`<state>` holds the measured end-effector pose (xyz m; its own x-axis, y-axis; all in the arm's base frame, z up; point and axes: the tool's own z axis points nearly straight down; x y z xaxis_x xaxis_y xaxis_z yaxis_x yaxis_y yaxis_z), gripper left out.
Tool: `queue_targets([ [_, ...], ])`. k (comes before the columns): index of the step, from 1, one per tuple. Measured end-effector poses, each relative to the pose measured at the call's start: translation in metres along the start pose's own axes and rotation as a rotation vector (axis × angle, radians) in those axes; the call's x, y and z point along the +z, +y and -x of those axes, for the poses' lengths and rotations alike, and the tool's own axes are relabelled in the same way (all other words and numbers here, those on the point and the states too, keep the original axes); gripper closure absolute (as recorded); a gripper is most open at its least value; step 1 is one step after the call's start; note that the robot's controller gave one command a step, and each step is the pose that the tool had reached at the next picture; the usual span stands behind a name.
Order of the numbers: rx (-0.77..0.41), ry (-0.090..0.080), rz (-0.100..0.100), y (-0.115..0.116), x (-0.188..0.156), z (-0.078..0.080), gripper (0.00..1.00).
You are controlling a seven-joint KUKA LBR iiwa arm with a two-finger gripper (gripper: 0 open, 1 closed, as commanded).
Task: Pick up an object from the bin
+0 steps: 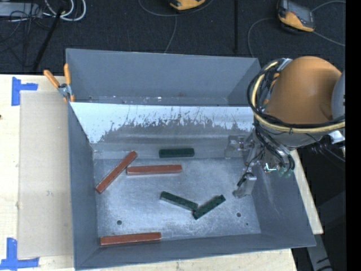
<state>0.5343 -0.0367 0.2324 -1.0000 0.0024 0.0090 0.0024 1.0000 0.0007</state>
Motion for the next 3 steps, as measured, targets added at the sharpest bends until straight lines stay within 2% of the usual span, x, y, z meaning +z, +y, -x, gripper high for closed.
queue_targets([
  [1,0.002,0.002,0.0,-0.015,0.094,-0.005,0.0],
  [2,-0.064,-0.005,-0.002,-0.068,0.133,0.011,0.0],
  [3,-0.147,-0.014,-0.002,-0.026,0.163,-0.054,0.0],
])
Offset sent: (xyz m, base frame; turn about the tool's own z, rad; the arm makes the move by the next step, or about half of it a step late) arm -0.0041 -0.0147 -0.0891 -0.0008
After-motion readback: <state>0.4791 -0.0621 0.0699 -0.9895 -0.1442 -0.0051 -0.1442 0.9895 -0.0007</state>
